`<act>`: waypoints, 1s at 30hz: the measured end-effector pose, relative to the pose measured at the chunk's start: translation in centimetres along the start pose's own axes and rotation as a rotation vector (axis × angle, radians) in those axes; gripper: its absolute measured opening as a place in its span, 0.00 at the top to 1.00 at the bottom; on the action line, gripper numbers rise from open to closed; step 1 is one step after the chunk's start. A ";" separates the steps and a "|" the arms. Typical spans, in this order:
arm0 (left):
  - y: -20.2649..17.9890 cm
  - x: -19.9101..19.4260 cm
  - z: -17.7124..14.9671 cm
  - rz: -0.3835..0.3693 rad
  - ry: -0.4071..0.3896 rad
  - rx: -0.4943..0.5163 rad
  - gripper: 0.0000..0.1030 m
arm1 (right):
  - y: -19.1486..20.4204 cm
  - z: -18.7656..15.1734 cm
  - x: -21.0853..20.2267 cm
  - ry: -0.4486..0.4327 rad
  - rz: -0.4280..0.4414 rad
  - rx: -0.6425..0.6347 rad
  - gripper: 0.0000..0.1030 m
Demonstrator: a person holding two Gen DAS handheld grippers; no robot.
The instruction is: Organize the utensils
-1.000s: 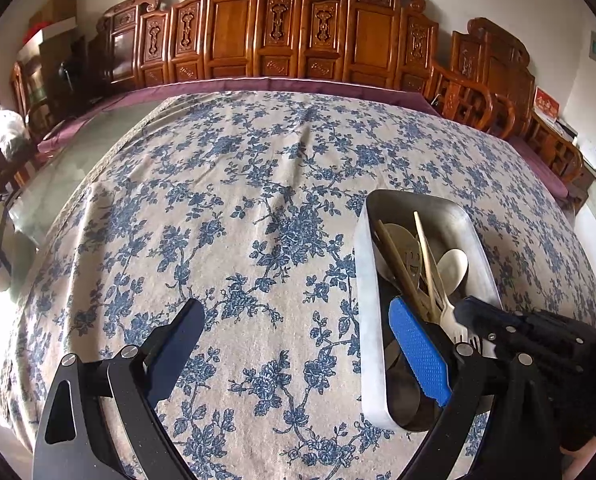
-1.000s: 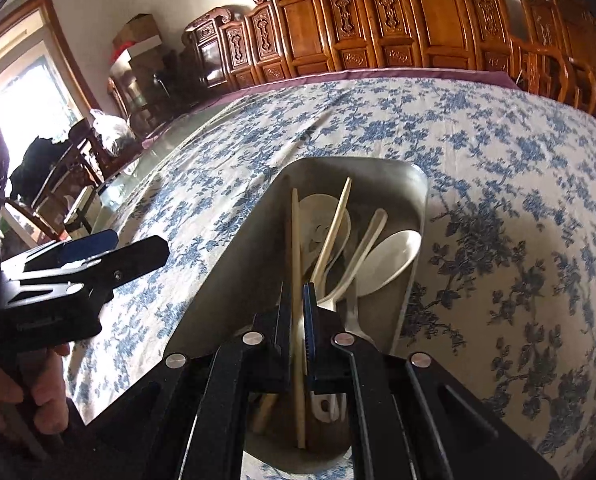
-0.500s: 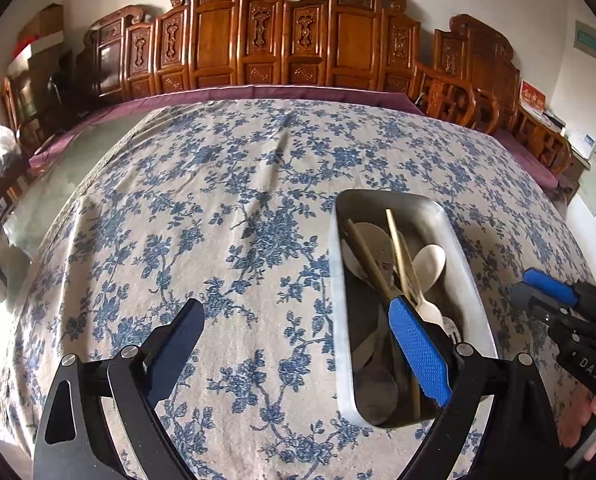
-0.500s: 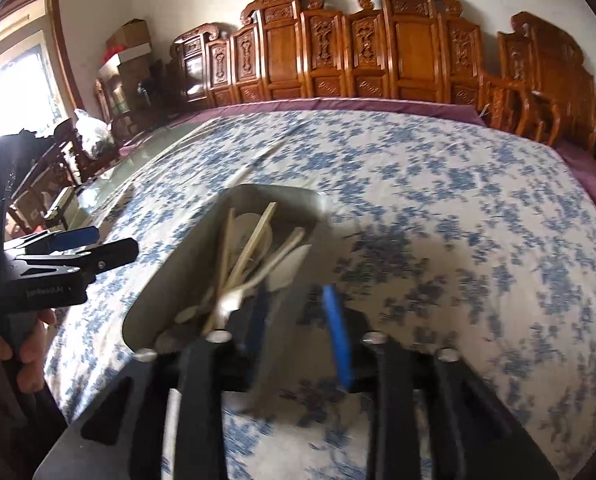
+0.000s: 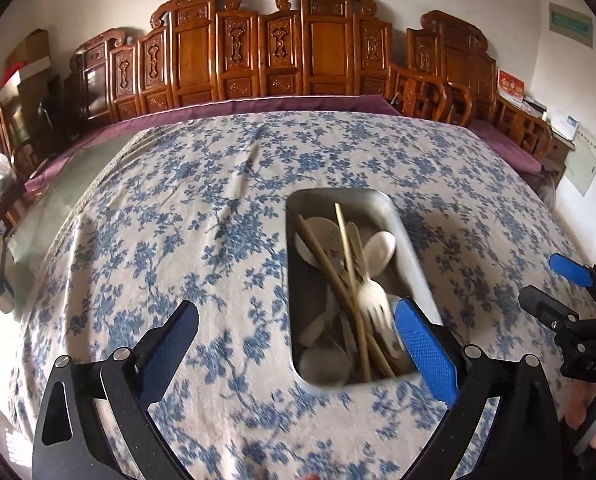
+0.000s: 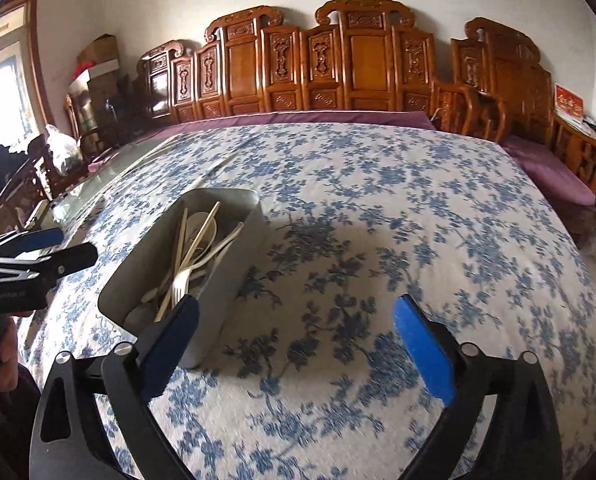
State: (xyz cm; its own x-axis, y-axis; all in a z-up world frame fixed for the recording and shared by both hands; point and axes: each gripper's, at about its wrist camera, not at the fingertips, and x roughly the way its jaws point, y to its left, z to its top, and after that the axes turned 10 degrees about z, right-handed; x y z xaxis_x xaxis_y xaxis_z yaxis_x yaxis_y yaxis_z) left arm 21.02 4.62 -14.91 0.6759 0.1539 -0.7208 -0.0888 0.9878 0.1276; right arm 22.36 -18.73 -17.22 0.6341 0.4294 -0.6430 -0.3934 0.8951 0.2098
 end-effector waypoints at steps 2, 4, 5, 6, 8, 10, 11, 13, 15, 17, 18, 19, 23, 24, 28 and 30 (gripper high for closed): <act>-0.4 -0.6 -0.4 -0.004 0.004 0.006 0.08 | -0.1 -0.3 -0.9 -0.002 -0.009 0.008 0.03; -0.8 -1.4 -0.9 -0.004 0.005 0.019 0.08 | -0.1 -0.5 -1.8 -0.004 -0.018 0.014 0.03; -1.0 -1.9 -1.1 -0.003 0.001 0.025 0.08 | 0.0 -0.6 -2.3 -0.008 -0.023 0.014 0.03; -1.2 -2.5 -1.4 -0.001 -0.002 0.028 0.08 | 0.1 -0.7 -2.7 -0.011 -0.028 0.013 0.03; -1.4 -3.3 -1.9 -0.003 -0.004 0.026 0.08 | 0.3 -0.8 -3.7 -0.018 -0.039 0.011 0.03; -1.7 -4.4 -2.3 -0.003 -0.004 0.023 0.08 | 0.5 -1.1 -4.9 -0.027 -0.045 0.011 0.03; -1.8 -4.9 -2.6 0.004 -0.003 0.025 0.08 | 0.6 -1.3 -5.5 -0.030 -0.049 0.011 0.03; -2.0 -6.0 -3.0 0.010 -0.007 0.027 0.08 | 0.8 -1.7 -6.5 -0.035 -0.054 0.014 0.03; -2.0 -7.0 -3.2 0.013 -0.009 0.031 0.08 | 1.0 -2.0 -7.4 -0.039 -0.055 0.020 0.03; -2.1 -7.9 -3.4 0.029 -0.013 0.033 0.08 | 1.2 -2.2 -8.3 -0.044 -0.060 0.024 0.03; -2.1 -8.3 -3.5 0.030 -0.015 0.033 0.08 | 1.3 -2.4 -8.9 -0.048 -0.060 0.026 0.03; -2.0 -8.9 -3.6 0.024 -0.018 0.030 0.08 | 1.5 -2.5 -9.3 -0.050 -0.059 0.028 0.03; -1.8 -10.8 -3.6 -0.020 -0.021 -0.001 0.08 | 2.1 -2.4 -11.2 -0.067 -0.064 0.023 0.03; -1.7 -11.1 -3.5 -0.025 -0.025 -0.005 0.08 | 2.3 -2.4 -11.7 -0.074 -0.064 0.021 0.03; -1.8 -13.6 -2.7 -0.012 -0.071 -0.011 0.08 | 3.3 -1.6 -13.9 -0.110 -0.076 0.009 0.03; -1.8 -14.6 -2.4 -0.012 -0.087 -0.019 0.08 | 3.7 -1.1 -14.9 -0.128 -0.078 0.003 0.03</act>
State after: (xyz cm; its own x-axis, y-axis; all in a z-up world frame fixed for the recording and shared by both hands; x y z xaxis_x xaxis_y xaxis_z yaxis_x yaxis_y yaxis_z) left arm 9.56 0.66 -6.25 0.7378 0.1399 -0.6603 -0.0931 0.9900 0.1058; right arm 10.76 -21.97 -7.71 0.7424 0.3699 -0.5586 -0.3375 0.9267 0.1651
